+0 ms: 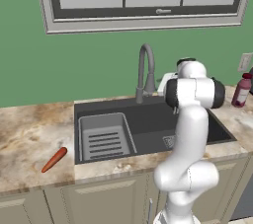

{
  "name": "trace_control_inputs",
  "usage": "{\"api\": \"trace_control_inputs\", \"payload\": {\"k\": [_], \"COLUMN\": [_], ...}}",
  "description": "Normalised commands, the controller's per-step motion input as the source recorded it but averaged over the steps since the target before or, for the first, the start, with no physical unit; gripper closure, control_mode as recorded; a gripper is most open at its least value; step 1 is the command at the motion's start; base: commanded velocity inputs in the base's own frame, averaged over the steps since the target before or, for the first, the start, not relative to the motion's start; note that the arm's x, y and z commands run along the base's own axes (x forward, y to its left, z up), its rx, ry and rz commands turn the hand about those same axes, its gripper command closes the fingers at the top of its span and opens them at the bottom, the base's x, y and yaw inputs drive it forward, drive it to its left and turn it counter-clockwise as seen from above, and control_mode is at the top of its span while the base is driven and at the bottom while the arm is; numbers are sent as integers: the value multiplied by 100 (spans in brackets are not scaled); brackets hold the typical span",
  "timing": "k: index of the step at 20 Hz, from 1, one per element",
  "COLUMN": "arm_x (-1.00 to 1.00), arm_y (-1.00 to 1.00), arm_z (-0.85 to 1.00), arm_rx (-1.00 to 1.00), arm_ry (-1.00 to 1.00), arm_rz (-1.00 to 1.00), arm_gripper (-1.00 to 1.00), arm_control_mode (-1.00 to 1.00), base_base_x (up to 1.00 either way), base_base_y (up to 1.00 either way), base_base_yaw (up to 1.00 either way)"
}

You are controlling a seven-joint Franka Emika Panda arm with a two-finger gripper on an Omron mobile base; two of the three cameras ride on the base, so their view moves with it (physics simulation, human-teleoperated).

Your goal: Turn on the sink faucet. Then move the carrot from the counter to the sink. Turn off the sink. Move the vegetable from the sink to the pot next to the stove. Finally move the pot to the rear right burner.

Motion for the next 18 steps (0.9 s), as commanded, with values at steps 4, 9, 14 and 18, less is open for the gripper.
{"api": "trace_control_inputs", "payload": {"k": [4,9,14,18], "arm_x": [20,30,31,26], "arm_y": [0,0,0,0], "arm_z": [-22,-18,-15,-5], "arm_rx": [0,0,0,0], "arm_ry": [0,0,0,0], "arm_rz": [5,6,5,4], "arm_gripper": [-100,-100,-100,-100], "arm_control_mode": [-100,-100,-100,-100], "base_base_x": [0,0,0,0], "base_base_y": [0,0,0,0], "base_base_yaw": [0,0,0,0]}}
